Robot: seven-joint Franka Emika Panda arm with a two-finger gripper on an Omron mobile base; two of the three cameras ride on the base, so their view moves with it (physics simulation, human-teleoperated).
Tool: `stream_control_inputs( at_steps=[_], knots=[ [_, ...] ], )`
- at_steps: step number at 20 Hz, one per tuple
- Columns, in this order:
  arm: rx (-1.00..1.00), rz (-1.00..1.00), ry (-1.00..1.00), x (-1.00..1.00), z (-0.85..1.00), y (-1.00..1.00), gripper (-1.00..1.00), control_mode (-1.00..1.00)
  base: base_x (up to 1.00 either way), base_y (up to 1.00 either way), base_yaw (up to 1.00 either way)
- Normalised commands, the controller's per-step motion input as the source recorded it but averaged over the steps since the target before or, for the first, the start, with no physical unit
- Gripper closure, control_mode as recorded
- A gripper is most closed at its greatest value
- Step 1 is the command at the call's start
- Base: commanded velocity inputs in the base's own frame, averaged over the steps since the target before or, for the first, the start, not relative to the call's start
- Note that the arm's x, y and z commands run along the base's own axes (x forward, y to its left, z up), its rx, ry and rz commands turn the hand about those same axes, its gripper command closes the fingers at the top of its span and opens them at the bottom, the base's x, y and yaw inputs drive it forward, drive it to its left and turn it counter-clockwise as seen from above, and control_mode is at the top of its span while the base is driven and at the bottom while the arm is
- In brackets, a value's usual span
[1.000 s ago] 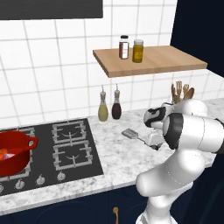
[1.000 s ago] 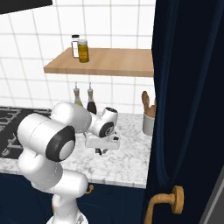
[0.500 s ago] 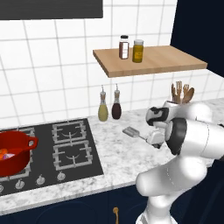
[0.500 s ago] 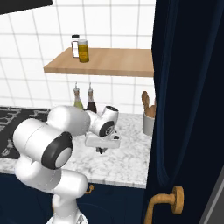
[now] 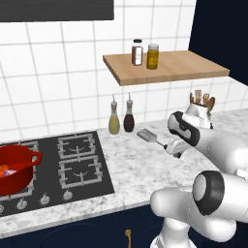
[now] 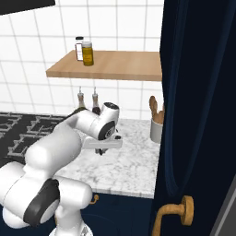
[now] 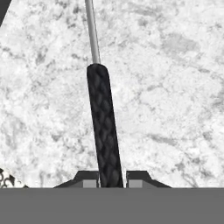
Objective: Put the squash and onion in the pot. Retrieve the spatula and lightly stir the vegetables in the pot.
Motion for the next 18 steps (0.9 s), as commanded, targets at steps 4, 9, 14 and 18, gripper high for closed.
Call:
stream_control_inputs(
  at_steps=[4,9,14,18],
  knots=[
    [-0.03,0.08,-0.02,-0.42,0.61,0.35,1.0,-1.0,0.0,0.0,0.0],
    [-0.03,0.09,0.0,-0.39,0.61,0.22,1.0,-1.0,0.0,0.0,0.0],
    [-0.02,0.08,-0.01,-0.27,0.65,0.06,1.0,-1.0,0.0,0.0,0.0],
    [-0.02,0.08,0.01,-0.11,0.26,0.03,1.0,-1.0,0.0,0.0,0.0]
  ],
)
